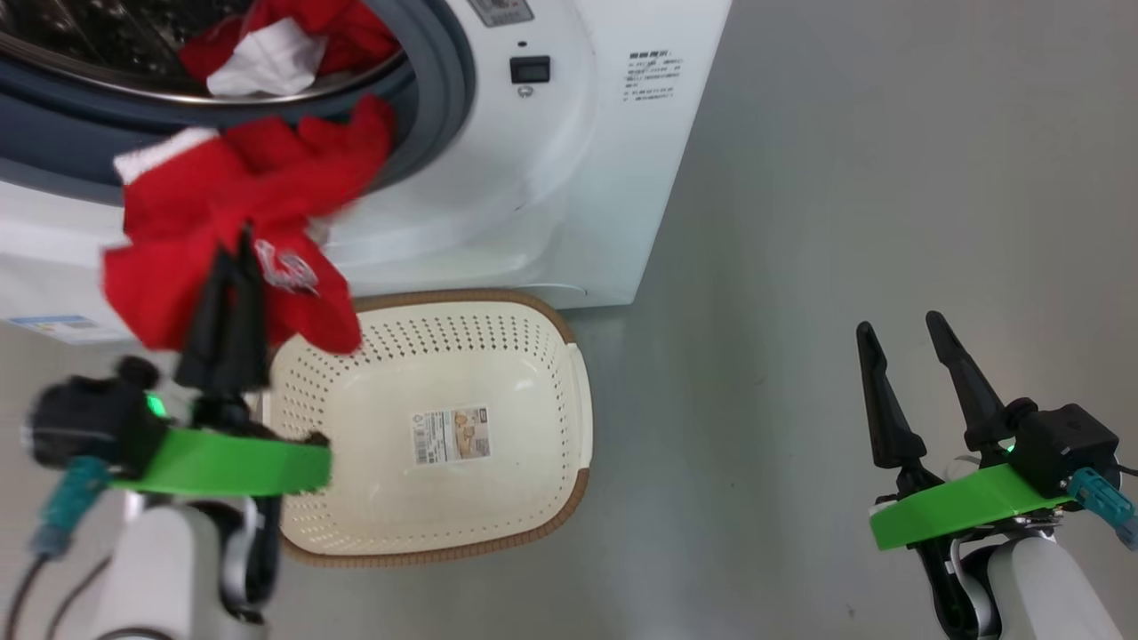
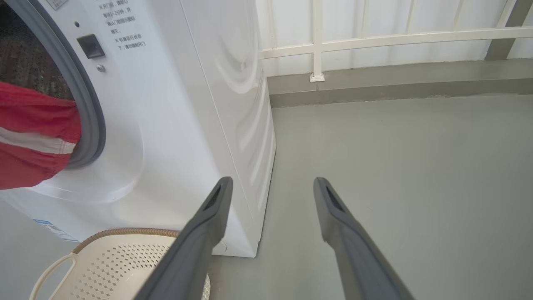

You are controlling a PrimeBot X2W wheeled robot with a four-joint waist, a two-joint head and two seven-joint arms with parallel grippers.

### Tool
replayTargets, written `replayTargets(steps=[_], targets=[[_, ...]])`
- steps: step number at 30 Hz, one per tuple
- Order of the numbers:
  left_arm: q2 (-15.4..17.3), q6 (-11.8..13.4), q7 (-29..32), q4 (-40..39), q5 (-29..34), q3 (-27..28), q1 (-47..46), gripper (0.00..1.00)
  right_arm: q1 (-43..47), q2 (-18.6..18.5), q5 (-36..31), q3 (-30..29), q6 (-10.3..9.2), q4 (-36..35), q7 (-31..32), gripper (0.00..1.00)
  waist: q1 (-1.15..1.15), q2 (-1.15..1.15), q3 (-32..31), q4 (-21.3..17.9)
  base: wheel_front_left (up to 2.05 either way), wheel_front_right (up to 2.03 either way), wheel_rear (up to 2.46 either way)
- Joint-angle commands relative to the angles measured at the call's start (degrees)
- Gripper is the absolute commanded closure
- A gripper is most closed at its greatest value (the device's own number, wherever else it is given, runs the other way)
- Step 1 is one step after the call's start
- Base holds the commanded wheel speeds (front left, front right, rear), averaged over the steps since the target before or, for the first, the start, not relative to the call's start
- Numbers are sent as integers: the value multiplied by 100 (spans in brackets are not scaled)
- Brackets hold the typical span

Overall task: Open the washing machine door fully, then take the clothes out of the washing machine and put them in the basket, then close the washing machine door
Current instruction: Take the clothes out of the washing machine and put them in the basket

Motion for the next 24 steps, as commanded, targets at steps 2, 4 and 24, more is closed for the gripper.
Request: replayTargets(steps=[2, 4, 24], targets=[[97, -32, -43, 171, -92, -17, 128, 100, -86, -25, -24, 175, 28, -155, -37, 0, 0, 0, 139, -23, 0, 0, 0], [92, -32, -43, 415, -123, -150, 121, 100, -131, -25, -12, 203, 28, -165, -37, 0, 0, 0, 234, -37, 0, 0, 0], [513, -33, -44, 3116, -248, -897, -936, 100, -583, -25, 210, 416, 28, -355, -37, 0, 0, 0, 1472, -433, 0, 0, 0]])
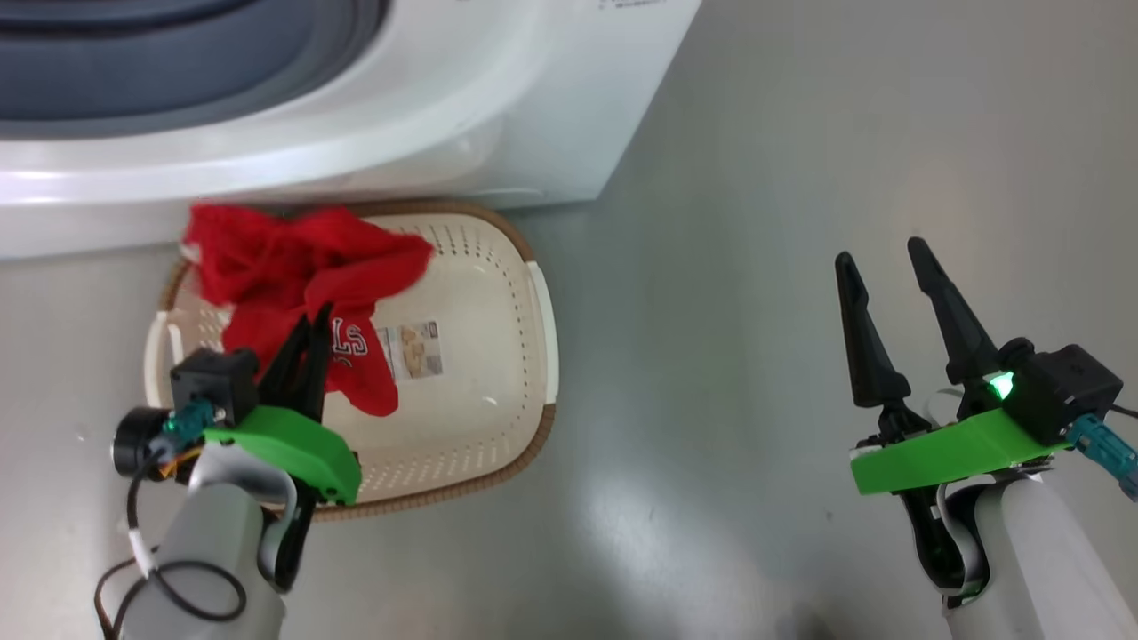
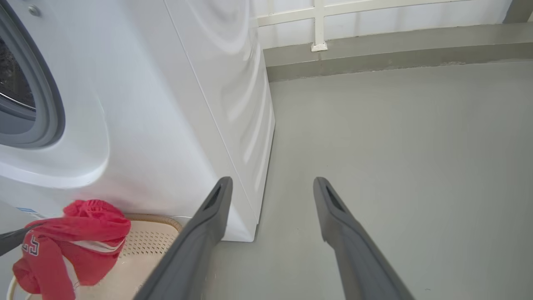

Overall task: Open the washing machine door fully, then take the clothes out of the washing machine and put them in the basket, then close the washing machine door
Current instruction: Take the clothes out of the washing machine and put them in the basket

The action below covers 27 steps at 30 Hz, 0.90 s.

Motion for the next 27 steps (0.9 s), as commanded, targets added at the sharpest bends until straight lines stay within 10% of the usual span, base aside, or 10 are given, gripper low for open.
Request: replayTargets(steps=[1, 22, 27], targets=[[203, -31, -46, 9, -29, 110, -62, 100, -26, -19, 62, 137, 28, -155, -37, 0, 0, 0, 302, -147, 0, 0, 0], [578, -32, -46, 1772, -410, -514, -1297, 100, -417, -19, 249, 301, 28, -338, -37, 0, 0, 0, 1249, -393, 0, 0, 0], [601, -32, -46, 1832, -481, -488, -1374, 35, -437, -19, 251, 290, 28, -319, -37, 0, 0, 0, 1252, -404, 0, 0, 0]])
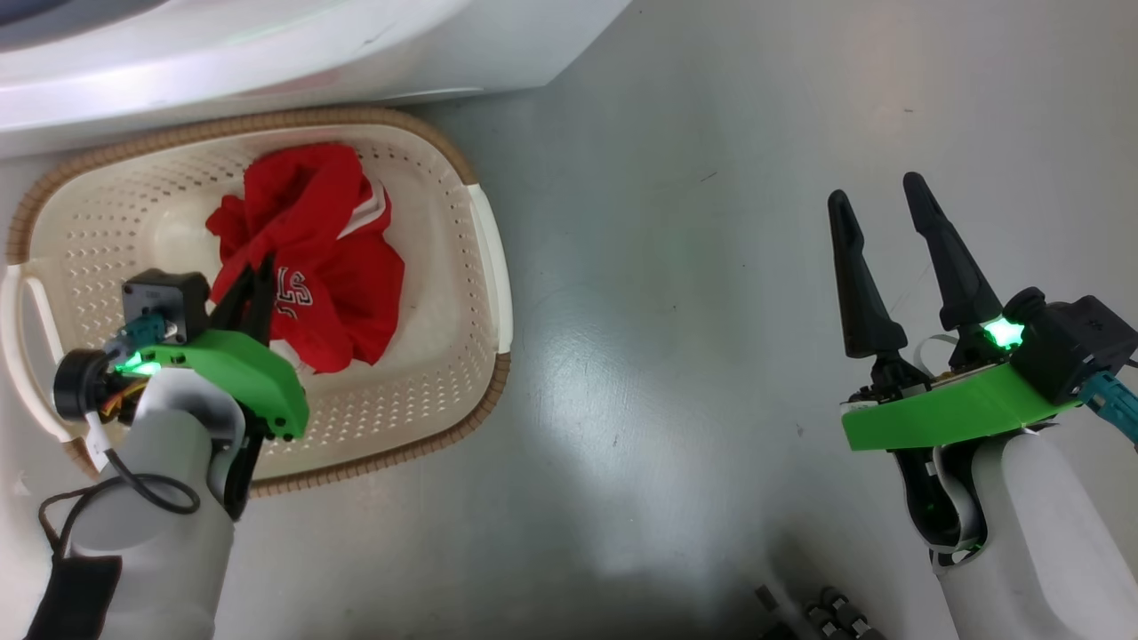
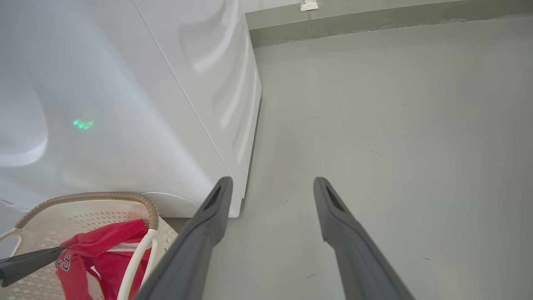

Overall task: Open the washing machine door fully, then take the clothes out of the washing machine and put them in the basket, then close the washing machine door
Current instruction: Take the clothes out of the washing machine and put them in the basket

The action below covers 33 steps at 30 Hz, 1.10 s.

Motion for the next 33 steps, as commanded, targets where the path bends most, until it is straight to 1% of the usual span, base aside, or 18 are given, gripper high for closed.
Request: replayTargets(steps=[1, 2, 3, 4, 18, 25, 33], targets=[[208, -32, -46, -27, -35, 116, 95, 21, 50, -17, 9, 107, 28, -112, -37, 0, 0, 0, -16, 3, 0, 0, 0], [206, -32, -46, -24, -40, 117, 97, 9, 51, -17, 7, 99, 28, -110, -37, 0, 0, 0, -26, 8, 0, 0, 0], [202, -32, -46, -18, -46, 123, 101, 2, 52, -17, 3, 92, 28, -107, -37, 0, 0, 0, -36, 12, 0, 0, 0], [198, -32, -46, -12, -54, 129, 105, 0, 52, -17, -1, 87, 28, -104, -37, 0, 0, 0, -48, 18, 0, 0, 0], [72, -32, -46, -143, -170, 270, 381, 0, 90, -17, -108, 57, 28, 31, -37, 0, 0, 0, -519, 156, 0, 0, 0], [-2, -32, -46, -394, -207, 445, 715, 0, 154, -17, -195, 41, 28, 147, -37, 0, 0, 0, -973, 235, 0, 0, 0], [-81, -32, -46, -877, -146, 693, 1209, 0, 358, -17, -273, 13, 28, 318, -37, 0, 0, 0, -1615, 322, 0, 0, 0]])
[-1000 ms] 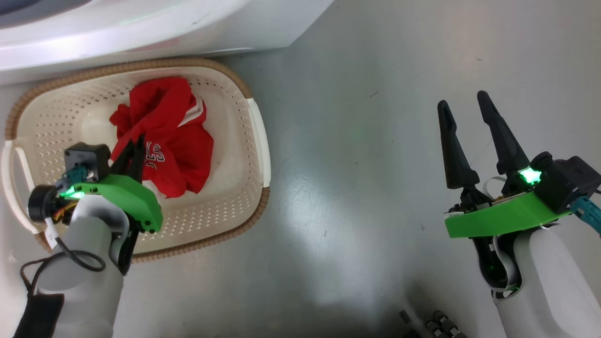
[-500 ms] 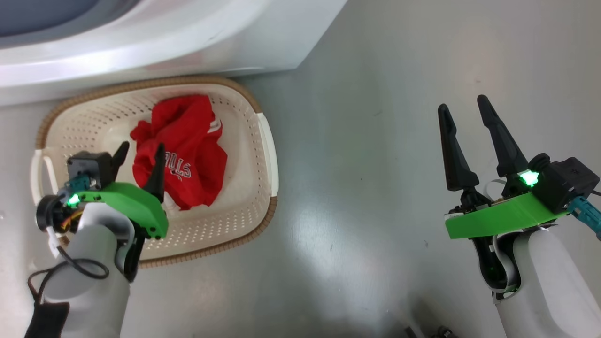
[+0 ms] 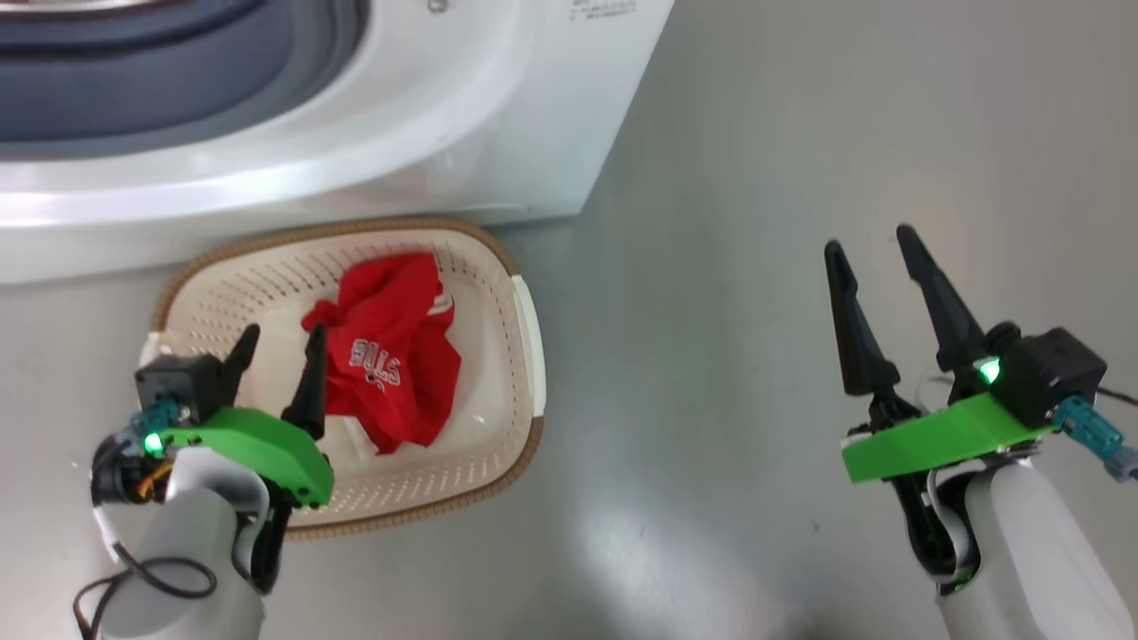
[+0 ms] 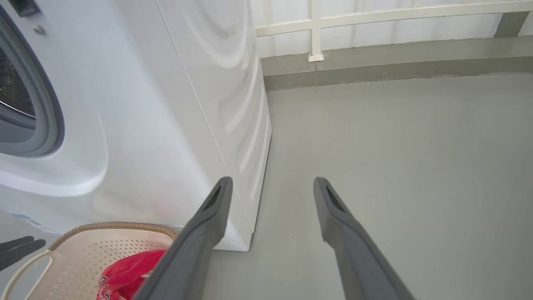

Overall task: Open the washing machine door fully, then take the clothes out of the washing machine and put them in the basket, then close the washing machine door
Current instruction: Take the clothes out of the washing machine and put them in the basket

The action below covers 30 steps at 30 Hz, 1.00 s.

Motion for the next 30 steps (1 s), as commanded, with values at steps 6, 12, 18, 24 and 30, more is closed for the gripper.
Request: replayTargets(steps=[6, 12, 18, 24, 30], targets=[[92, -32, -46, -617, 144, 382, 614, 0, 441, -16, -79, 59, 28, 62, -37, 0, 0, 0, -858, 152, 0, 0, 0], [22, -32, -46, -1114, 291, 624, 994, 0, 636, -16, -119, 17, 28, 153, -37, 0, 0, 0, -1308, 204, 0, 0, 0], [-32, -32, -46, -1613, 501, 743, 1386, 0, 866, -16, -144, -32, 28, 218, -37, 0, 0, 0, -1709, 258, 0, 0, 0], [-57, -32, -46, -2131, 644, 839, 1684, 0, 1021, -16, -182, -98, 28, 239, -37, 0, 0, 0, -1977, 313, 0, 0, 0], [-91, -32, -46, -2583, 763, 947, 1976, 0, 1132, -16, -223, -150, 28, 249, -37, 0, 0, 0, -2208, 333, 0, 0, 0]])
